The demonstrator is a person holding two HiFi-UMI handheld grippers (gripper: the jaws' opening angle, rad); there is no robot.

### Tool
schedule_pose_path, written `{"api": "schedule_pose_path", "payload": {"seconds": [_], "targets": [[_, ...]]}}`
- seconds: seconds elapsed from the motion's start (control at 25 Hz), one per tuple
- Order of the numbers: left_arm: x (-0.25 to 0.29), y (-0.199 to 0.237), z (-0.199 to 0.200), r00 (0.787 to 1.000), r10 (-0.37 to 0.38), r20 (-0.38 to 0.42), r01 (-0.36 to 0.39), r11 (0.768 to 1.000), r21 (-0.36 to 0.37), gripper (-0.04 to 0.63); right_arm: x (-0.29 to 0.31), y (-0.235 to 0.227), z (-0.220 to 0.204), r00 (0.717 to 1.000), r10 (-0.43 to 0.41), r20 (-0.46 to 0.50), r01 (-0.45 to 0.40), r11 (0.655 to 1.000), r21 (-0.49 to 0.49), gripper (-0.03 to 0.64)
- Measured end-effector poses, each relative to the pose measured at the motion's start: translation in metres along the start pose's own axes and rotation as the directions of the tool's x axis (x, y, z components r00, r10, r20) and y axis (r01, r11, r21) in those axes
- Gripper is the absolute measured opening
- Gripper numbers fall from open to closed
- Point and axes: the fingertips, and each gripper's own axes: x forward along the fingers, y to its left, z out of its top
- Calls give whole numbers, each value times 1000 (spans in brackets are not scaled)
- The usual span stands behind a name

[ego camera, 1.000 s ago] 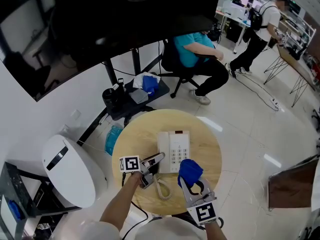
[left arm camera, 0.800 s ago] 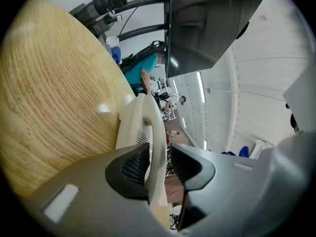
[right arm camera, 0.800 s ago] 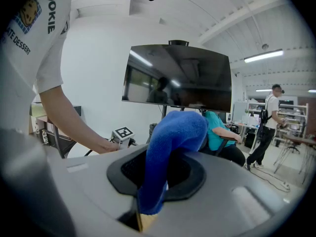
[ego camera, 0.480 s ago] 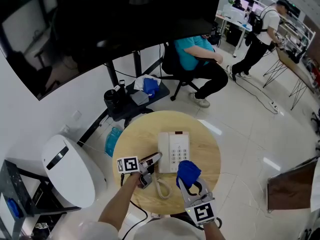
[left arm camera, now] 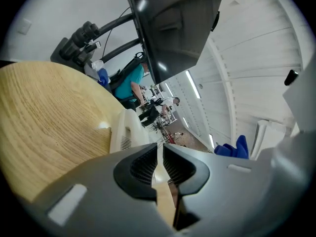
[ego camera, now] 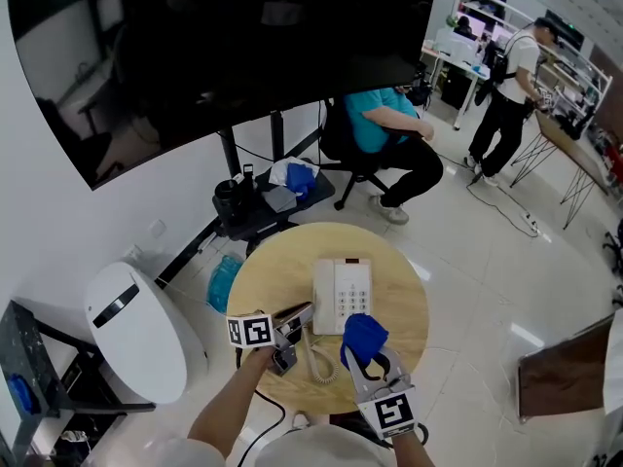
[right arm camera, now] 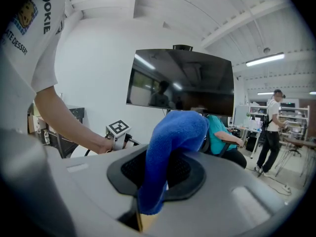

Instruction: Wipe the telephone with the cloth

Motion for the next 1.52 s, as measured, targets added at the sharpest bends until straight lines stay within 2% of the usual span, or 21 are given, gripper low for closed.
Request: {"api": "schedule_pose_path", "payload": {"seconds": [0.28,0.44,0.56,0.96,1.2,1.36,1.52], "targets": [[-27,-71,2,996,-72,48,63,982,177,6,-15,16,13,999,-19,30,19,1000,2,61],[-44,-105,-1,992,-106,66,88,968,237,5,-22,25,18,999,-27,21,27,1000,2,61],[-58,-128,-3,989,-109,96,79,958,276,5,-30,33,28,999,-25,25,25,1000,0,61],[-80,-205,-24,984,-80,157,-1,887,462,-8,-60,47,54,998,-8,58,6,1000,29,61],[-88,-242,-46,980,-21,200,-97,822,561,-8,-84,54,58,996,19,91,-24,998,52,61],[-93,-262,-64,972,22,233,-162,782,602,-8,-105,62,61,993,37,113,-44,997,61,61],[-100,-276,-80,964,51,261,-206,764,611,-8,-126,68,62,991,47,127,-56,996,68,61]]}}
